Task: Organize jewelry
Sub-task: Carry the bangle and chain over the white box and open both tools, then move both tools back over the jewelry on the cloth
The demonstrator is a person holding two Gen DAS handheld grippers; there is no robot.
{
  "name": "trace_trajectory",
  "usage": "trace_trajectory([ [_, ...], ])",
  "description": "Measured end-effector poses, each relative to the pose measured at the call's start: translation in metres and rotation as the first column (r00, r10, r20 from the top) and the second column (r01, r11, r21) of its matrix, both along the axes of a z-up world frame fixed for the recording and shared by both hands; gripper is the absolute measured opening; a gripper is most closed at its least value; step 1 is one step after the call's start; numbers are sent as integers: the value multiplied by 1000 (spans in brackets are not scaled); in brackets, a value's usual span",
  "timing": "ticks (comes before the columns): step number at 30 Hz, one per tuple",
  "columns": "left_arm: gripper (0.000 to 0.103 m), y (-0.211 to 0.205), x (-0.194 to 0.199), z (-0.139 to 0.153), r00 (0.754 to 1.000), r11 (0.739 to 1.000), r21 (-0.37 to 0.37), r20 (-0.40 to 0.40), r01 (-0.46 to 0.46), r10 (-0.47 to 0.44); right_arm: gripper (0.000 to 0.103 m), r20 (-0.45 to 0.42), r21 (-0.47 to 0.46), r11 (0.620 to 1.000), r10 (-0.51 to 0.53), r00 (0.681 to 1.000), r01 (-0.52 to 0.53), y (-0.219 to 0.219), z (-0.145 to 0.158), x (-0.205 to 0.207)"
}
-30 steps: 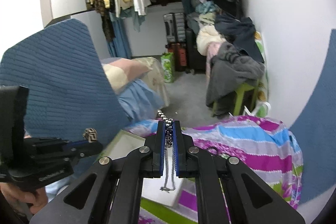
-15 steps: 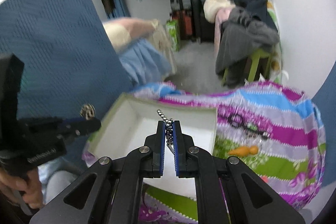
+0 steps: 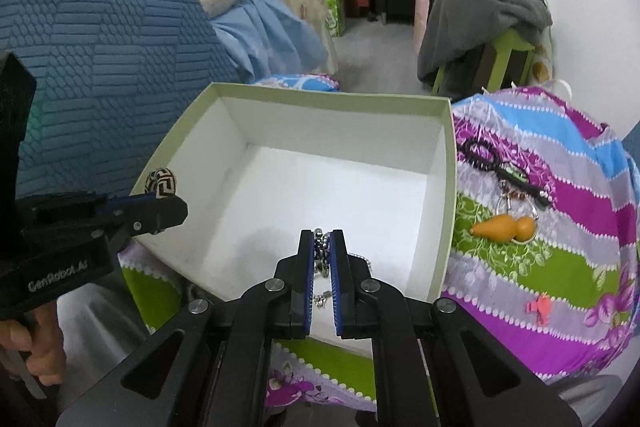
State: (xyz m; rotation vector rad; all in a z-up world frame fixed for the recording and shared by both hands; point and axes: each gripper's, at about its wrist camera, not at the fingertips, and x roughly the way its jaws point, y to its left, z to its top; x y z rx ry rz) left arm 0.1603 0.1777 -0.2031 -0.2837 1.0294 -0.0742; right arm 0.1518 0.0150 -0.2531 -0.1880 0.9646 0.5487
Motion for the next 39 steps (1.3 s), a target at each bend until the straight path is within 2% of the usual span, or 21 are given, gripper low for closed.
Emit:
trace_trajectory([
  [2, 8, 0, -1, 3, 1000, 1000, -3, 5, -5, 5, 12, 3, 8, 1000, 11, 1000, -11, 0, 5, 0],
  [4, 8, 1, -3, 9, 1000, 1000, -12, 11, -12, 12, 26, 14, 23, 1000, 15, 1000, -15, -1, 13, -2],
  [10, 11, 2, -12, 39, 997, 998, -28, 62, -52, 54, 34, 89, 56, 997, 47, 995, -52, -6, 51, -13],
  [12, 31, -1, -16, 53, 994, 998, -20, 91, -62, 64, 36, 126, 68, 996, 53, 991, -62, -11, 67, -19],
  [13, 38, -4, -20, 61, 991, 998, -14, 110, -69, 70, 37, 143, 78, 995, 55, 988, -67, -14, 76, -22],
  [14, 52, -6, -22, 68, 989, 997, -10, 123, -79, 80, 38, 155, 83, 994, 55, 986, -69, -16, 83, -23],
  [15, 59, -7, -24, 74, 986, 996, -10, 137, -90, 91, 39, 169, 89, 994, 54, 984, -69, -19, 91, -26],
  [20, 63, -20, -32, 107, 977, 994, 3, 186, -109, 107, 48, 234, 129, 988, 50, 971, -82, -37, 127, -35],
  [23, 82, -28, -37, 125, 966, 990, 19, 223, -138, 130, 55, 277, 148, 986, 35, 960, -79, -52, 146, -40],
  [24, 84, -30, -40, 131, 960, 989, 25, 243, -148, 138, 57, 290, 149, 986, 28, 957, -74, -55, 150, -42],
  [25, 84, -33, -42, 136, 956, 987, 29, 257, -156, 143, 65, 309, 152, 986, 17, 951, -67, -60, 156, -44],
  [29, 84, -45, -48, 151, 948, 983, 37, 274, -180, 164, 80, 354, 158, 986, -11, 935, -48, -77, 168, -47],
  [32, 84, -56, -58, 165, 934, 985, 35, 325, -170, 149, 95, 398, 149, 989, -44, 916, -17, -90, 172, -51],
  [35, 87, -71, -61, 172, 928, 983, 64, 343, -175, 143, 101, 411, 158, 987, -60, 910, -6, -100, 172, -54],
  [39, 95, -90, -65, 173, 928, 983, 86, 351, -162, 123, 102, 419, 173, 985, -83, 904, 10, -116, 171, -59],
])
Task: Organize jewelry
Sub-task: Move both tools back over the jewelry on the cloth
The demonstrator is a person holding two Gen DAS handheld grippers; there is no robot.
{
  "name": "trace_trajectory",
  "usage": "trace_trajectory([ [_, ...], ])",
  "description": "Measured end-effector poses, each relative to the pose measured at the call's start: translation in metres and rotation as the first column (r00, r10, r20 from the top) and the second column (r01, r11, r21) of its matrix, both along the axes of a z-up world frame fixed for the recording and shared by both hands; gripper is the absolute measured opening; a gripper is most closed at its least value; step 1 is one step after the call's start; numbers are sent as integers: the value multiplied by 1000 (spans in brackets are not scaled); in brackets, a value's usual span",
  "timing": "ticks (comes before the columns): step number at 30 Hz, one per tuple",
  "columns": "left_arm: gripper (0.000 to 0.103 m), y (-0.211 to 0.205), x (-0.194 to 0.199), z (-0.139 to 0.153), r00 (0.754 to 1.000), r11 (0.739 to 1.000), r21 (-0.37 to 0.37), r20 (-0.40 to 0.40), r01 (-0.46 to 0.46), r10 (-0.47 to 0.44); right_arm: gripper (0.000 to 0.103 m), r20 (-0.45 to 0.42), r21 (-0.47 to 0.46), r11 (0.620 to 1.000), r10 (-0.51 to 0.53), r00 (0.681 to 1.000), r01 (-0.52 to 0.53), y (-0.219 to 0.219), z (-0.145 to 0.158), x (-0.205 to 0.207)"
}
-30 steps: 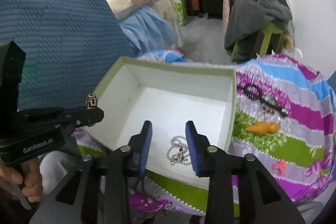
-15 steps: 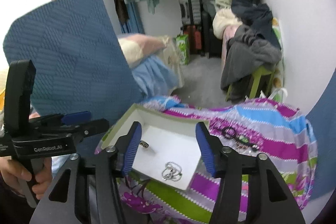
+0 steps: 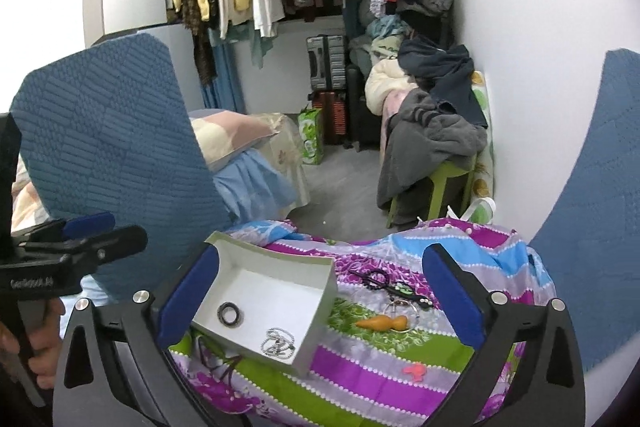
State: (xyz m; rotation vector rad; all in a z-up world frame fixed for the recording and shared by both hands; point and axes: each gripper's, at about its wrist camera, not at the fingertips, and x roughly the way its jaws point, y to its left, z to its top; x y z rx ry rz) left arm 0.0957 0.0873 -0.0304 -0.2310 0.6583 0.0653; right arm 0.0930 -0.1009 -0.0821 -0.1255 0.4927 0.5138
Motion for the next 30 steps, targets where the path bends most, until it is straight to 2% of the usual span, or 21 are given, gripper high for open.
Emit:
trace_trajectory([
  [3, 96, -13, -3, -6, 1000, 1000, 3, 13, 3, -3, 102, 11, -13, 1000, -12, 1000, 12, -9, -3, -6],
  [6, 102, -22, -4, -15, 1000, 999, -28, 11, 17, -16, 102, 23, -13, 1000, -21, 1000, 21, -21, -7, -11],
  [9, 102, -33, -3, -29, 999, 998, -60, -12, 30, -31, 102, 21, -7, 999, -36, 999, 36, -33, -15, -14],
  [11, 102, -41, 1, -41, 998, 996, -79, -45, 42, -45, 102, 5, 6, 999, -52, 999, 52, -43, -23, -14],
  [19, 102, -70, 19, -87, 990, 996, -75, -125, 57, -66, 102, -47, 24, 995, -98, 994, 99, -84, -58, -10],
  [23, 102, -81, 27, -105, 993, 994, -88, -99, 62, -71, 102, -78, 32, 991, -124, 989, 127, -104, -80, -3],
  [26, 102, -90, 34, -116, 992, 992, -104, -96, 67, -77, 90, -111, 38, 991, -127, 986, 132, -114, -97, 4],
  [28, 102, -95, 44, -124, 989, 991, -119, -129, 61, -76, 82, -138, 31, 991, -128, 982, 134, -118, -109, 10],
  [30, 101, -99, 55, -132, 984, 989, -135, -155, 62, -83, 78, -158, 25, 991, -128, 979, 133, -123, -123, 15],
])
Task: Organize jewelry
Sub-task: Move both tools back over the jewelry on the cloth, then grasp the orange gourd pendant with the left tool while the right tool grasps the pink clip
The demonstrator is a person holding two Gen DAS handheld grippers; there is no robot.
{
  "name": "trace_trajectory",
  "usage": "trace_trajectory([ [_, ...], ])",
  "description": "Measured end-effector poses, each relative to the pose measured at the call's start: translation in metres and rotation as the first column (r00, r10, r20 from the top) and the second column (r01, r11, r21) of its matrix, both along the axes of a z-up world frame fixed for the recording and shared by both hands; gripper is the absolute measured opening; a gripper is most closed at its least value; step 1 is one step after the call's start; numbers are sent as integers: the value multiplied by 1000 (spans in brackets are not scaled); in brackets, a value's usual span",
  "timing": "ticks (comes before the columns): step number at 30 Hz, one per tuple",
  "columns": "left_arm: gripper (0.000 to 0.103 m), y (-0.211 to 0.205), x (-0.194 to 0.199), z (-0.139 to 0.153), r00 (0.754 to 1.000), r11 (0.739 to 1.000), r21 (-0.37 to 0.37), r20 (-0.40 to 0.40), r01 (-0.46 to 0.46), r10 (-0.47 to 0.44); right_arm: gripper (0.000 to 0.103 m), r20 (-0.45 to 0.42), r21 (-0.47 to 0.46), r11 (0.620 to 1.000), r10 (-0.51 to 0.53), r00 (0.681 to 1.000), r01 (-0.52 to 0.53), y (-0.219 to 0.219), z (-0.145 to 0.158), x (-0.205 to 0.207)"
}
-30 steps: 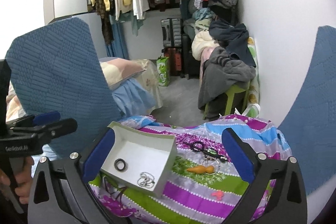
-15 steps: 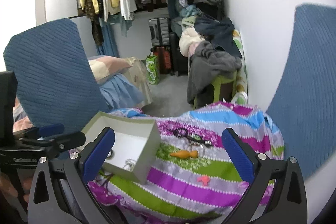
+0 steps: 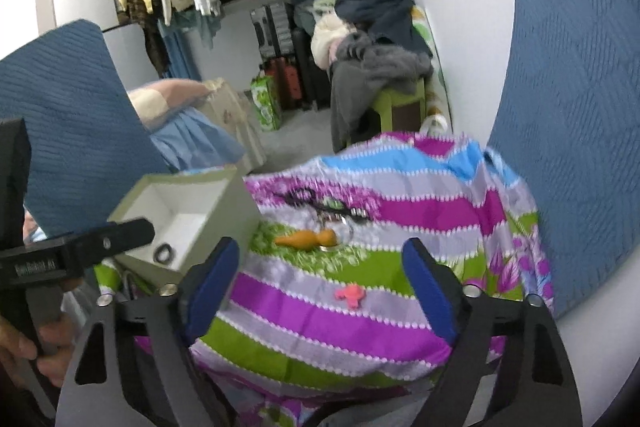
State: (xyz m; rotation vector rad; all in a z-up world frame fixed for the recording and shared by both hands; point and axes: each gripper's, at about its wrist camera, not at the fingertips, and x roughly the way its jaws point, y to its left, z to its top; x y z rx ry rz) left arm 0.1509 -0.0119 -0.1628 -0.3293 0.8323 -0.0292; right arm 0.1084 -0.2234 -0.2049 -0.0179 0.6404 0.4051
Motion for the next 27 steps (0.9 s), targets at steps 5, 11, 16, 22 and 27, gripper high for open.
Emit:
trace_trajectory([
  [5, 96, -19, 29, -15, 995, 996, 4, -50, 91, -91, 62, -76, -9, 1000, 8, 997, -9, -11, -37, 19],
  [11, 72, -38, 73, -35, 979, 987, -2, -123, 162, -161, 47, -144, -5, 1000, 14, 989, -15, -18, -67, 42],
  [16, 69, -49, 108, -52, 958, 976, -6, -190, 218, -216, 36, -215, -11, 998, 59, 975, -63, -8, -91, 61],
  [22, 68, -59, 145, -71, 927, 959, 44, -273, 280, -258, 33, -250, -42, 992, 106, 962, -120, 6, -112, 79],
  [27, 68, -69, 162, -81, 901, 940, 81, -322, 331, -289, 28, -294, -80, 990, 84, 952, -112, 9, -131, 91],
])
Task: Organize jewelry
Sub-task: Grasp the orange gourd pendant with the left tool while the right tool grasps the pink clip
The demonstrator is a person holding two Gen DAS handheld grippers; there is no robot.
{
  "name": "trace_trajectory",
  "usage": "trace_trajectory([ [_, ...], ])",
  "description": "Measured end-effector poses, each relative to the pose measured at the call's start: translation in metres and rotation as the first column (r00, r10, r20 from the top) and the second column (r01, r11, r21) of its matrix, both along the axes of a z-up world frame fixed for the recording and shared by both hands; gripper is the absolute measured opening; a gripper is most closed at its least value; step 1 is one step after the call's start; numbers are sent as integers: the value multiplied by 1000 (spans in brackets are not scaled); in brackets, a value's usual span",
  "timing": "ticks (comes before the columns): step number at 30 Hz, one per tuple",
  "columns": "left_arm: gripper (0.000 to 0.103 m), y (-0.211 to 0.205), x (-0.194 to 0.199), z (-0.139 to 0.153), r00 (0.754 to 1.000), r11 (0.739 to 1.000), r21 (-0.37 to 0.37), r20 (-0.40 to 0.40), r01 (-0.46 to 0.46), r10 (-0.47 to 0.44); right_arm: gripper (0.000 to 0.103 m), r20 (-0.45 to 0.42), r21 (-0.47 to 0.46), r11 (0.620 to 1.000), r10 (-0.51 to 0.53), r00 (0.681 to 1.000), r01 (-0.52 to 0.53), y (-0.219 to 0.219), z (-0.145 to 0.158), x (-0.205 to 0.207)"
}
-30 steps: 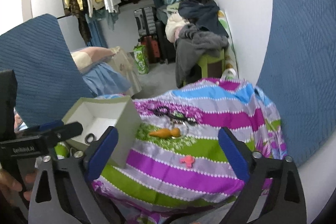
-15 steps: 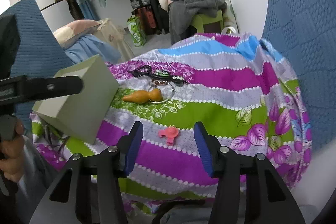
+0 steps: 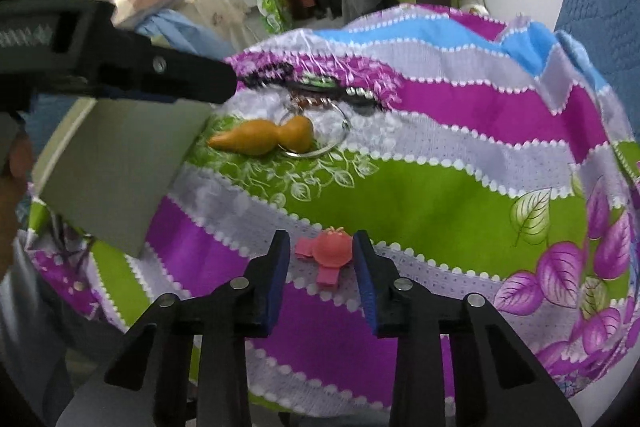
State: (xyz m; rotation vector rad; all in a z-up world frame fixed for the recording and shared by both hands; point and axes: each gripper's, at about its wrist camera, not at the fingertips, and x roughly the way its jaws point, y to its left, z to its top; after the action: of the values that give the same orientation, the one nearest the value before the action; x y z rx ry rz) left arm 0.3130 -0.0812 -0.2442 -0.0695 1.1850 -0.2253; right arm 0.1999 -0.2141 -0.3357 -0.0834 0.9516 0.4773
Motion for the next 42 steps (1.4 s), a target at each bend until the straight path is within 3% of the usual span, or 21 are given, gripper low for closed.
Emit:
trace_trajectory([
  [3, 62, -6, 8, -11, 999, 998, 51, -28, 25, -23, 26, -6, 3, 1000, -4, 1000, 4, -3, -3, 2],
  [11, 62, -13, 23, -36, 994, 988, 142, -98, 56, -43, 21, -9, 18, 1000, -4, 1000, 4, -4, -3, 5],
  [23, 62, -33, 39, -60, 987, 935, 328, -128, 134, -97, 21, 5, 51, 997, -65, 998, 65, -19, 6, 8],
  [25, 62, -34, 42, -65, 986, 932, 336, -135, 135, -94, 21, 6, 54, 996, -69, 998, 69, -19, 6, 9],
  [27, 50, -35, 44, -70, 985, 930, 339, -146, 140, -96, 21, 11, 53, 996, -73, 997, 73, -21, 6, 9],
  [32, 34, -39, 42, -72, 986, 934, 329, -135, 141, -101, 21, 8, 61, 994, -89, 996, 88, -25, 6, 10],
  [35, 34, -41, 39, -69, 989, 941, 313, -112, 132, -102, 21, 7, 62, 994, -93, 996, 92, -25, 6, 10],
  [42, 34, -30, 16, -53, 999, 981, 191, -44, 30, -22, 22, 11, 58, 993, -99, 995, 99, -26, 7, 8],
])
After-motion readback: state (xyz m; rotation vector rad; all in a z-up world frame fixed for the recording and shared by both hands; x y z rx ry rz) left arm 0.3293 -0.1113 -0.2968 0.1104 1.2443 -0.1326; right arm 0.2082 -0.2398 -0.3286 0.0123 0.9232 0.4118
